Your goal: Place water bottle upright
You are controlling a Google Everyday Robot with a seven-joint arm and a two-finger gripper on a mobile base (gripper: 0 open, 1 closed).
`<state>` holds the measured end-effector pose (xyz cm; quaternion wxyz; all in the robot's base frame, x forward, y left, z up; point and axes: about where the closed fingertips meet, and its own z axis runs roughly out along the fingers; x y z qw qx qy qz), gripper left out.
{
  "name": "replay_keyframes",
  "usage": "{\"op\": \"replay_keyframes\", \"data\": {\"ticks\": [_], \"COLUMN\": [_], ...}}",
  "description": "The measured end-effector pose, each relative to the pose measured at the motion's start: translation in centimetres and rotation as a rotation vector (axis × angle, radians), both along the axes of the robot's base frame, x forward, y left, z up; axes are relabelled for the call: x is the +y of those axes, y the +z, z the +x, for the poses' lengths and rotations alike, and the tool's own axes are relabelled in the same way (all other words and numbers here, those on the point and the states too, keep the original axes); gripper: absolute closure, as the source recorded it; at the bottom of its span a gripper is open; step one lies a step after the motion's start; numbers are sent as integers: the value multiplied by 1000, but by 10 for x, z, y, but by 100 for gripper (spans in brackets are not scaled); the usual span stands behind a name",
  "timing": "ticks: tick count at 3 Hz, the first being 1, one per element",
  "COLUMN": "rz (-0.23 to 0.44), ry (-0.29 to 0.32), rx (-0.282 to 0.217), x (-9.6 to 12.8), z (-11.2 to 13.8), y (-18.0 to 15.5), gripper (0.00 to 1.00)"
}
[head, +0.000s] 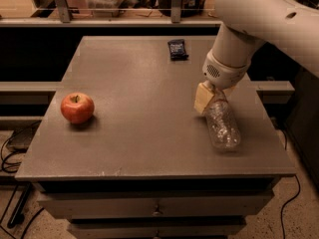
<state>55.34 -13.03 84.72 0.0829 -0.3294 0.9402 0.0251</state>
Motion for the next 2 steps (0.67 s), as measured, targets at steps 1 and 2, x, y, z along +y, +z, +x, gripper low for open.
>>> {"op": "replay_keyframes", "data": {"ticks": [1, 2], "rz": [107, 367], "ry": [27, 125], "rx": [-29, -121], "x": [3, 1], "z": [-1, 1], "y": [15, 50], "gripper": [93, 100]}}
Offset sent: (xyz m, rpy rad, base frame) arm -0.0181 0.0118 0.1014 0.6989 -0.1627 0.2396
